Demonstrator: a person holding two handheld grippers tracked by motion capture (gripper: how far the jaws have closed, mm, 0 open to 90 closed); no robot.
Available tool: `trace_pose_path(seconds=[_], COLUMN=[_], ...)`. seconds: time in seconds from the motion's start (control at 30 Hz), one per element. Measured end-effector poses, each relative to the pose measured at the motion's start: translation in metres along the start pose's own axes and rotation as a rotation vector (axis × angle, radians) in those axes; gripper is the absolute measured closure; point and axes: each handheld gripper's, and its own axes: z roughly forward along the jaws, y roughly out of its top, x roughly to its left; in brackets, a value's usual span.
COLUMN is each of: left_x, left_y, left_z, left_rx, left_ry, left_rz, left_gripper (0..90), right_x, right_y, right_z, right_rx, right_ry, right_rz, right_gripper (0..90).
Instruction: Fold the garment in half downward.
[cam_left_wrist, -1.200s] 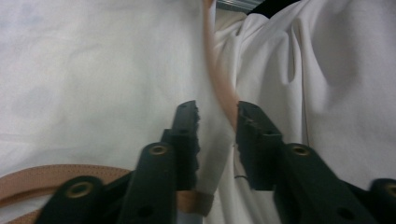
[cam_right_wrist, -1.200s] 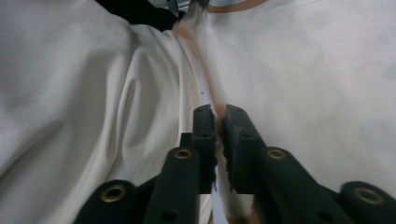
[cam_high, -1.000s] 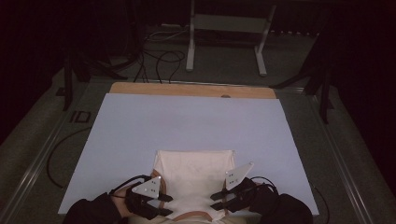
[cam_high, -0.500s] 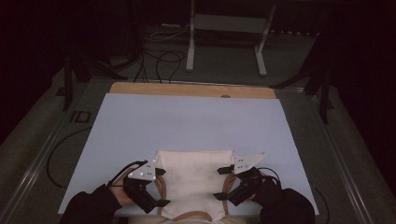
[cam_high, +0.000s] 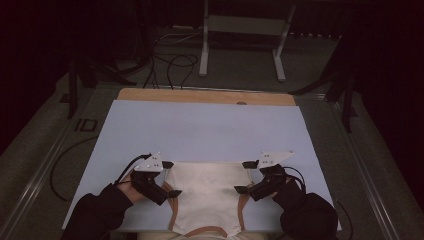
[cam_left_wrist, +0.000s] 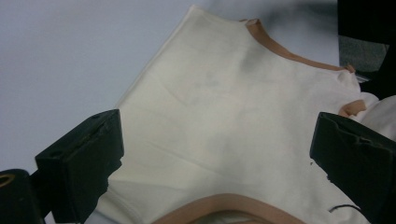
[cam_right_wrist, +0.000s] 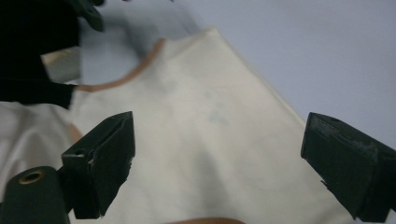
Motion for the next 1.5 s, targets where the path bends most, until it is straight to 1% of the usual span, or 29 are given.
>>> trace_pose_path(seconds=[0.03,0.1,0.13,0.23,0.27,0.3,0.4,0.43,0.5,0.53,0.57,0.6,0.63,0.67,0.7,0.73,0.77,0.87,0.9,1.07,1.13,1.17,1.2,1.23,1.3,1.4,1.43,1.47,1.5], left_x=[0.001,0.007,0.010,0.012,0.019,0.022,0.028,0.030,0.034,0.034,0.038,0.038,0.041,0.041,0.045,0.045,0.049,0.053,0.057,0.063,0.065,0.065,0.065,0.066,0.067,0.069,0.070,0.070,0.070], left_y=[0.000,-0.001,-0.001,-0.001,-0.001,-0.001,-0.001,0.000,-0.001,-0.001,-0.001,-0.001,-0.001,-0.001,-0.001,-0.001,-0.002,-0.002,-0.004,-0.006,-0.007,-0.007,-0.007,-0.009,-0.009,-0.013,-0.015,-0.015,-0.017], left_z=[0.000,0.001,0.001,0.002,0.002,0.003,0.005,0.005,0.006,0.006,0.007,0.007,0.008,0.008,0.009,0.009,0.010,0.011,0.014,0.021,0.025,0.025,0.027,0.031,0.032,0.036,0.039,0.039,0.040], left_rx=[-0.005,-0.007,-0.004,-0.006,-0.006,-0.007,0.009,0.013,0.012,0.012,0.022,0.022,0.026,0.026,0.028,0.028,0.026,0.035,0.043,0.076,0.090,0.090,0.098,0.114,0.122,0.143,0.159,0.159,0.167], left_ry=[0.007,0.009,0.009,0.016,0.029,0.036,0.048,0.045,0.052,0.052,0.046,0.046,0.056,0.056,0.055,0.055,0.050,0.052,0.056,0.061,0.049,0.049,0.060,0.067,0.072,0.082,0.098,0.098,0.104], left_rz=[0.002,-0.002,-0.009,-0.013,-0.029,-0.037,-0.058,-0.070,-0.081,-0.081,-0.092,-0.092,-0.088,-0.088,-0.086,-0.086,-0.083,-0.089,-0.100,-0.108,-0.111,-0.111,-0.110,-0.110,-0.113,-0.116,-0.116,-0.116,-0.113], left_gripper=[3.7,3.8,3.7,3.6,3.0,3.0,1.9,1.8,0.7,0.6,0.3,0.3,0.3,0.3,0.3,0.3,0.3,0.3,0.3,0.3,0.5,1.2,1.8,2.7,5.4,7.0,10.1,13.2,16.1], right_x=[-0.003,-0.009,-0.011,-0.014,-0.020,-0.022,-0.030,-0.032,-0.038,-0.040,-0.042,-0.042,-0.046,-0.048,-0.049,-0.049,-0.053,-0.055,-0.059,-0.066,-0.067,-0.067,-0.068,-0.069,-0.071,-0.073,-0.075,-0.075,-0.077], right_y=[0.000,0.000,0.000,0.000,0.002,0.002,0.004,0.005,0.005,0.005,0.005,0.005,0.004,0.003,0.002,0.002,0.001,-0.001,-0.002,-0.006,-0.008,-0.009,-0.009,-0.010,-0.012,-0.014,-0.017,-0.017,-0.020], right_z=[0.000,0.000,0.000,0.000,0.001,0.001,0.002,0.002,0.003,0.004,0.005,0.005,0.006,0.007,0.008,0.008,0.010,0.011,0.012,0.016,0.018,0.020,0.021,0.022,0.023,0.025,0.026,0.026,0.027], right_rx=[0.009,0.023,0.031,0.034,0.052,0.055,0.066,0.067,0.072,0.075,0.080,0.080,0.087,0.088,0.091,0.091,0.089,0.091,0.100,0.112,0.116,0.123,0.133,0.140,0.133,0.138,0.147,0.147,0.156], right_ry=[-0.021,-0.046,-0.053,-0.062,-0.082,-0.086,-0.094,-0.098,-0.102,-0.098,-0.104,-0.104,-0.106,-0.111,-0.116,-0.116,-0.113,-0.116,-0.118,-0.126,-0.125,-0.130,-0.144,-0.149,-0.138,-0.145,-0.152,-0.152,-0.159], right_rz=[0.003,0.011,0.010,0.010,0.007,0.012,0.016,0.013,0.017,0.023,0.020,0.020,0.024,0.028,0.023,0.023,0.035,0.034,0.038,0.048,0.045,0.043,0.046,0.054,0.070,0.078,0.085,0.085,0.098], right_gripper=[9.9,9.9,9.9,9.9,9.9,9.9,9.9,9.9,9.9,9.9,9.9,9.9,9.9,9.9,9.9,9.9,9.9,9.9,9.9,9.8,9.0,9.0,9.1,9.1,9.1,9.1,9.1,9.1,11.2])
